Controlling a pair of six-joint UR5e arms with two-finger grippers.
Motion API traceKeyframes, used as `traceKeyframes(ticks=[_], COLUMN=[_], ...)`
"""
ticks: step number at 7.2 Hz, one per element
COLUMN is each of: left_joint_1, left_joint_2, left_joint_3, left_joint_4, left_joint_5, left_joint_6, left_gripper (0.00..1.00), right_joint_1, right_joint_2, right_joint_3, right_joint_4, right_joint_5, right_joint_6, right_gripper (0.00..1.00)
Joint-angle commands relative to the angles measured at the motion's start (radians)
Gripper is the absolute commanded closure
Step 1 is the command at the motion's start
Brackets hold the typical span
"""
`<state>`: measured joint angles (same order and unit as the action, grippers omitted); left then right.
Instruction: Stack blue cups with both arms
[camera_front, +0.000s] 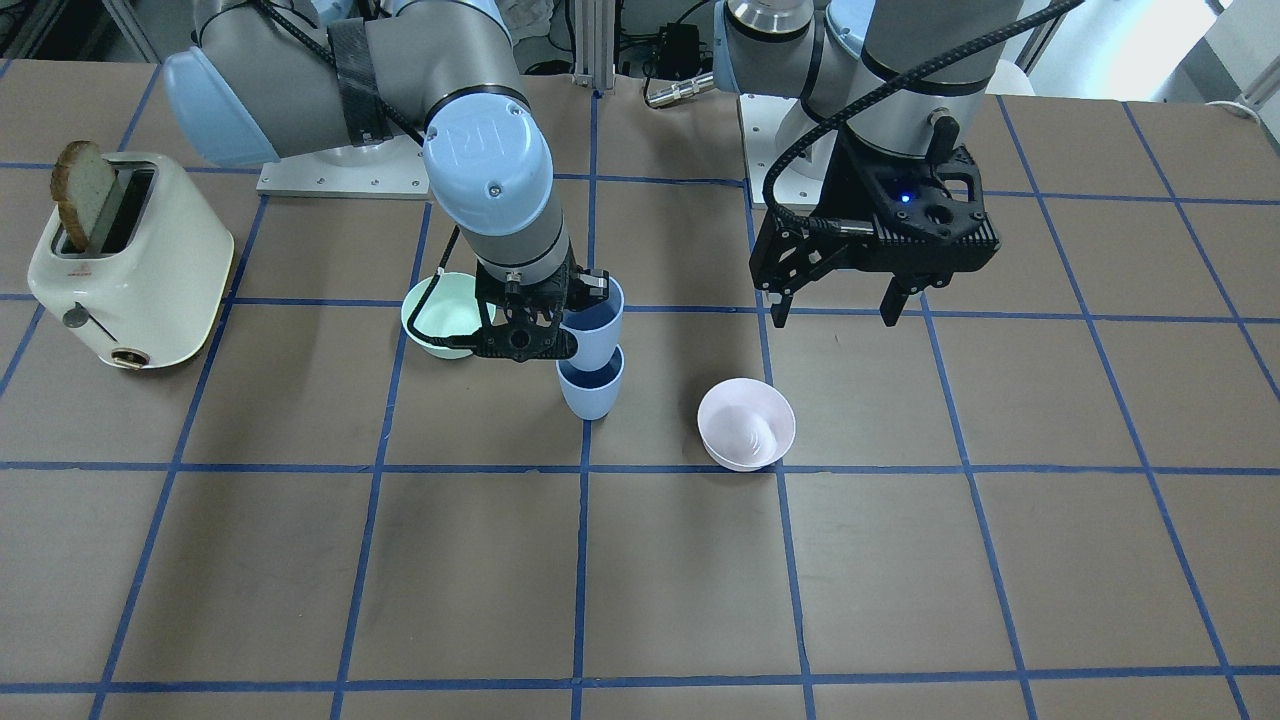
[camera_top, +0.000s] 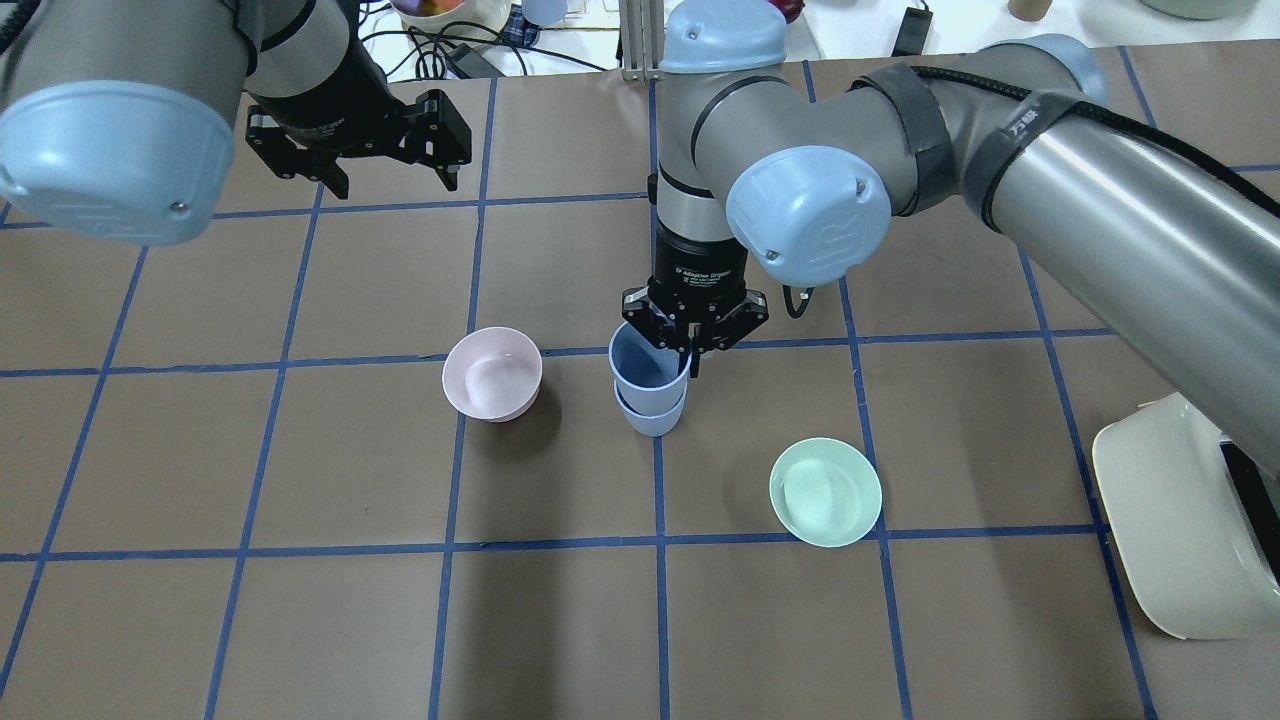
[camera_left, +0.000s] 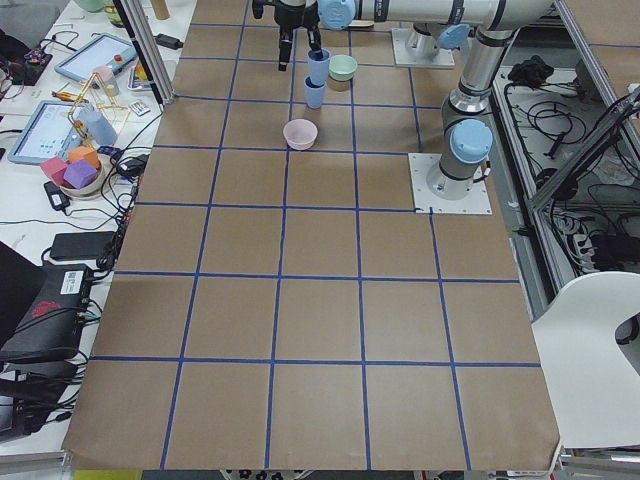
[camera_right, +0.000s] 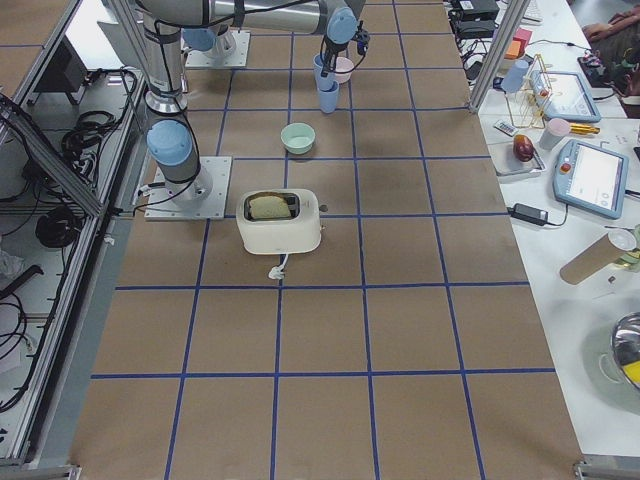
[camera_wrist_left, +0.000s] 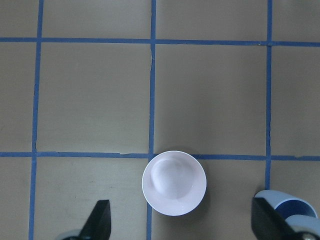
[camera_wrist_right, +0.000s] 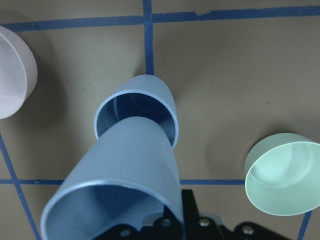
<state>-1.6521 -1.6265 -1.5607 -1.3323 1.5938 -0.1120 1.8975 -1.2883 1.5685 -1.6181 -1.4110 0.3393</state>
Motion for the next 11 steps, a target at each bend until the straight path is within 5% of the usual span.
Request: traceKeyframes(ticks=[1, 2, 5, 11], left_joint_1=[0.000, 0.000, 0.000, 0.000], left_joint_2=[0.002, 0.002, 0.002, 0.005], left_joint_3=[-0.001, -0.001, -0.002, -0.009], left_joint_4=[-0.001, -0.001, 0.001, 0.001], left_joint_5=[0.000, 0.000, 0.002, 0.002], left_joint_6=[0.000, 0.000, 0.000, 0.000], left_gripper=[0.00, 0.00, 0.00, 0.00], right_joint_1=[0.000, 0.000, -0.032, -0.272], right_joint_2=[0.006, 0.009, -0.009, -0.170], right_joint_3=[-0.001, -0.001, -0.022, -0.058], right_joint_4=[-0.050, -0.060, -0.069, 0.035], right_joint_5=[-0.002, -0.002, -0.019, -0.097], right_joint_6=[-0.008, -0.006, -0.019, -0.282], right_gripper=[0.50, 0.32, 0.00, 0.00])
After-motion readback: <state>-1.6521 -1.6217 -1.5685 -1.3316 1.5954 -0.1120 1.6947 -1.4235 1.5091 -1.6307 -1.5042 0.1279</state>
